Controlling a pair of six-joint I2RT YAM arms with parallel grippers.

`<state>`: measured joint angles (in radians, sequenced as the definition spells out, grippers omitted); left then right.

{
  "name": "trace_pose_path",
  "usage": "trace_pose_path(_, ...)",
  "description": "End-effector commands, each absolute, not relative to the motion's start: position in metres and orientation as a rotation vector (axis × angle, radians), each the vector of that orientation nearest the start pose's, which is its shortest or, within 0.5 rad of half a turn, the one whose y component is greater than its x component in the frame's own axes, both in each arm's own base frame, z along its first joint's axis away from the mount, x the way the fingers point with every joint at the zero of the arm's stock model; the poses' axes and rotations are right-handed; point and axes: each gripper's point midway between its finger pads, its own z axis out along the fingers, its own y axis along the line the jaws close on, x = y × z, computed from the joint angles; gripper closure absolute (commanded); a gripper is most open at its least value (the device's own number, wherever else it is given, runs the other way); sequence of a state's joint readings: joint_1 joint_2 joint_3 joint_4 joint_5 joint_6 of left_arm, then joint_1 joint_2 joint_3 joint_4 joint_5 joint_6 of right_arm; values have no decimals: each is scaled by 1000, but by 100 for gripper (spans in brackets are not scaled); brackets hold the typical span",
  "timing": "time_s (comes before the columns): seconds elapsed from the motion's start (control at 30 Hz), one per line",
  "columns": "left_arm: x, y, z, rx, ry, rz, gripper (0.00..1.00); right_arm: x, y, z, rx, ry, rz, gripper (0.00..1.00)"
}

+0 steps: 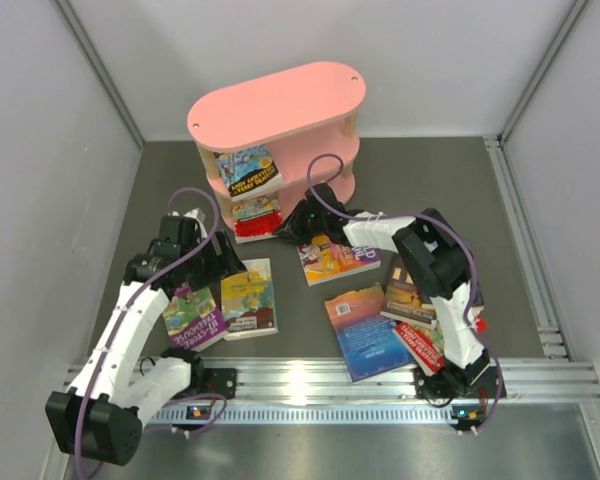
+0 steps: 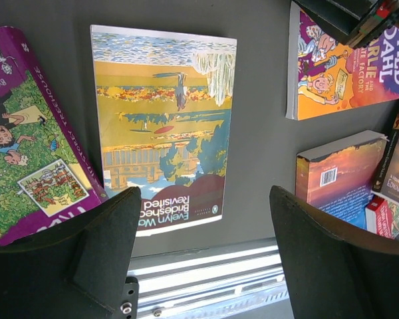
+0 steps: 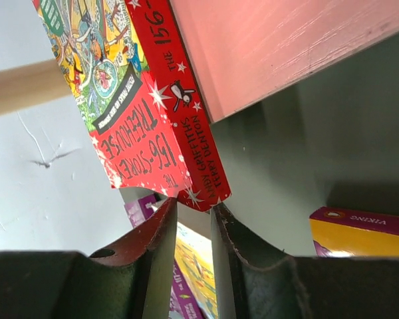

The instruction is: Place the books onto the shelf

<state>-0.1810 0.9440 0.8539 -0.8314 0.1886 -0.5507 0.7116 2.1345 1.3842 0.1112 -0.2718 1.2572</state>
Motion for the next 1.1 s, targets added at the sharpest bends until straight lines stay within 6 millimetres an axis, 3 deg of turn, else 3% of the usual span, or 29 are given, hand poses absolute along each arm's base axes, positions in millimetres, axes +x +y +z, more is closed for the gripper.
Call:
trace_pose_path(0.0,219,-95,155,-371,2491,-524,17,390,445,97,523,2393,1331,73)
trace_pose_path(0.27,219,-96,155,-369,2490,-522,16,410,430,100,609,2356,1308,69)
trace_pose_path(0.57,217,-97,155,-365,2493,-509,16,419,428,111,630,2303,1324,64)
trace_pose_path(0.63,217,-98,154,-362,2495,-504,16,415,430,113,610,2307,1348,57)
trace_pose_path(0.67,216,-98,154,-361,2494,-497,16,412,430,121,591,2295,1372,51)
trace_pose_path(0.7,216,-98,155,-355,2494,-498,16,403,427,116,565,2308,1381,35)
trace_pose_path(0.73,216,-98,155,-361,2491,-496,16,399,425,118,549,2301,1392,29)
trace_pose_path(0.77,216,-97,155,-364,2487,-482,16,395,421,134,528,2270,1413,24)
trace_pose_path(0.8,216,-94,155,-377,2483,-466,16,383,411,121,515,2301,1383,17)
trace_pose_path(0.83,216,-92,153,-402,2485,-450,16,378,405,122,502,2301,1379,15)
trace_pose_path(0.87,218,-86,150,-430,2475,-401,16,372,398,138,482,2274,1393,12)
trace_pose_path(0.9,217,-82,146,-459,2486,-374,16,358,389,124,462,2317,1368,9)
trace_pose_path(0.97,214,-74,140,-544,2511,-311,17,341,381,136,411,2316,1379,8)
trace_pose_path(1.0,213,-71,133,-571,2535,-271,17,324,375,122,379,2375,1351,7)
trace_pose_path(1.07,213,-67,120,-619,2584,-208,17,296,375,117,305,2422,1343,7)
